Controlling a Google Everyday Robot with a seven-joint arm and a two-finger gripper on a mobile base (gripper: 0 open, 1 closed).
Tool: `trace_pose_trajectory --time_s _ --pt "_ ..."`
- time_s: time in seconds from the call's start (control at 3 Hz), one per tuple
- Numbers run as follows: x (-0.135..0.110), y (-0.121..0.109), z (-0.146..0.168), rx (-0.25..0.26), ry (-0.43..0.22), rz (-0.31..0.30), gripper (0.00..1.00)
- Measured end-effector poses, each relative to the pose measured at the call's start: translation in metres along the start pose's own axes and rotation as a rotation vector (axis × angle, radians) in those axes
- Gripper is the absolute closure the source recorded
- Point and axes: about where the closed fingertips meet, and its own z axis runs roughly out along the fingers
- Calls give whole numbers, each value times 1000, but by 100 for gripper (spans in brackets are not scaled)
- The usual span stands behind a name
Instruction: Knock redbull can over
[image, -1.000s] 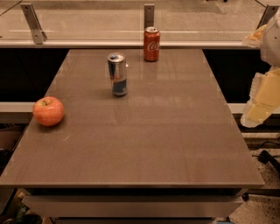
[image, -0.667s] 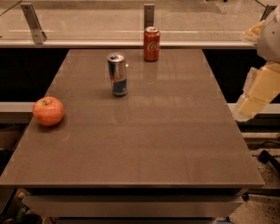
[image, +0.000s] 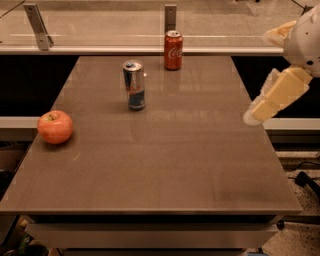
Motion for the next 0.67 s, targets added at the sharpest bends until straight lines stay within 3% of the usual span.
trace_pose_trajectory --time_s 0.67 --pt "-18 -10 43 -35 -301 84 0"
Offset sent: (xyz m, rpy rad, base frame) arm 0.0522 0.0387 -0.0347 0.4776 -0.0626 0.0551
